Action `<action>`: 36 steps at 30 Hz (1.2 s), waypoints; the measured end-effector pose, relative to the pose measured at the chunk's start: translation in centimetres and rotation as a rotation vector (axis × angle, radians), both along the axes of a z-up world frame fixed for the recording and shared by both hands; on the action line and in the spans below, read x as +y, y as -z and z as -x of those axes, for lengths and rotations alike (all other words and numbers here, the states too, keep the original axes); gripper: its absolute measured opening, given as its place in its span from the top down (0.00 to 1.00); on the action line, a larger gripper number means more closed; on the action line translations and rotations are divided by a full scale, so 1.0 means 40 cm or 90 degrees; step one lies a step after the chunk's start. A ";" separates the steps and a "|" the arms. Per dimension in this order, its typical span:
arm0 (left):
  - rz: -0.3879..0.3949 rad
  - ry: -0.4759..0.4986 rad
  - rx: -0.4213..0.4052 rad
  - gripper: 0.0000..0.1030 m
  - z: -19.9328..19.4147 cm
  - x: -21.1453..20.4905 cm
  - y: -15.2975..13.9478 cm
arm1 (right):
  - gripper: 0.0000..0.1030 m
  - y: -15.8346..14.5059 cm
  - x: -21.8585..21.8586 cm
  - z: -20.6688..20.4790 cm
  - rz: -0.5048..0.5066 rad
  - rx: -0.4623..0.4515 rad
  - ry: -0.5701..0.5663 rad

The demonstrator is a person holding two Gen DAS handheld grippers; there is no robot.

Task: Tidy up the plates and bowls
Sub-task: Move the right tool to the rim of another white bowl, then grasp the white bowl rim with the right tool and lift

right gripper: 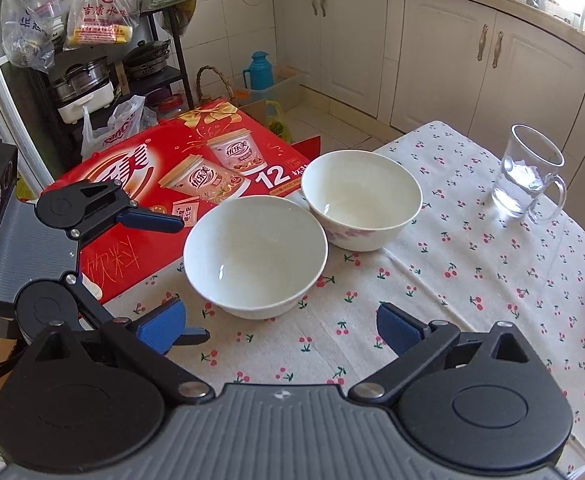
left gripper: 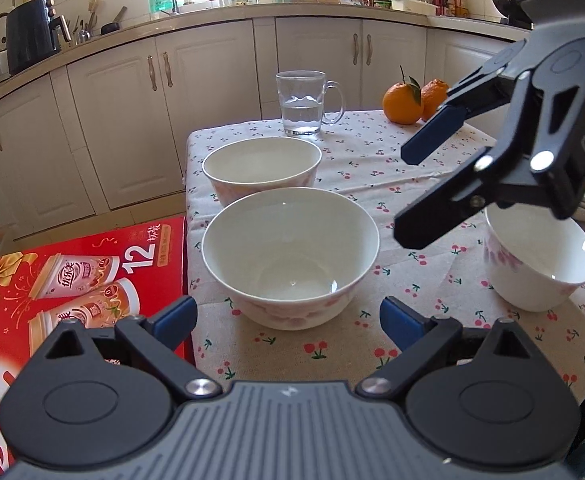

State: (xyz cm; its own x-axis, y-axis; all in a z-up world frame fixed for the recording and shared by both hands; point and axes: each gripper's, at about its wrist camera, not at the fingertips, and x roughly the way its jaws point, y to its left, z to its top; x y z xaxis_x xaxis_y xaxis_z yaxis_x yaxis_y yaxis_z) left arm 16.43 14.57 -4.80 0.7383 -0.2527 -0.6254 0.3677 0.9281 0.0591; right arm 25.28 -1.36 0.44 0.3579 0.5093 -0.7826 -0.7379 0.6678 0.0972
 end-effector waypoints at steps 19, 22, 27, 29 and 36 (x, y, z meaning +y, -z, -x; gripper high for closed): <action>0.032 0.007 0.009 0.16 -0.038 0.004 0.014 | 0.24 0.074 0.086 -0.138 -0.015 0.073 -0.012; 0.033 0.008 0.009 0.17 -0.039 0.008 0.014 | 0.30 0.081 0.088 -0.147 -0.020 0.083 -0.010; 0.035 0.013 0.011 0.19 -0.042 0.009 0.015 | 0.36 0.091 0.086 -0.160 -0.033 0.098 -0.004; 0.034 0.015 0.011 0.19 -0.043 0.010 0.015 | 0.38 0.094 0.087 -0.164 -0.039 0.102 -0.004; 0.032 0.019 0.014 0.19 -0.045 0.009 0.013 | 0.41 0.096 0.089 -0.168 -0.054 0.112 -0.007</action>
State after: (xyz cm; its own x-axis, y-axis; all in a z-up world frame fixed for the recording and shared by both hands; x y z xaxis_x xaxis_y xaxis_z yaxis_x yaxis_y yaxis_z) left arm 18.23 14.95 -5.30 0.7164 -0.3062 -0.6269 0.3965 0.9180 0.0047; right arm 31.98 2.20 -3.39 0.2132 0.5792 -0.7868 -0.7120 0.6436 0.2809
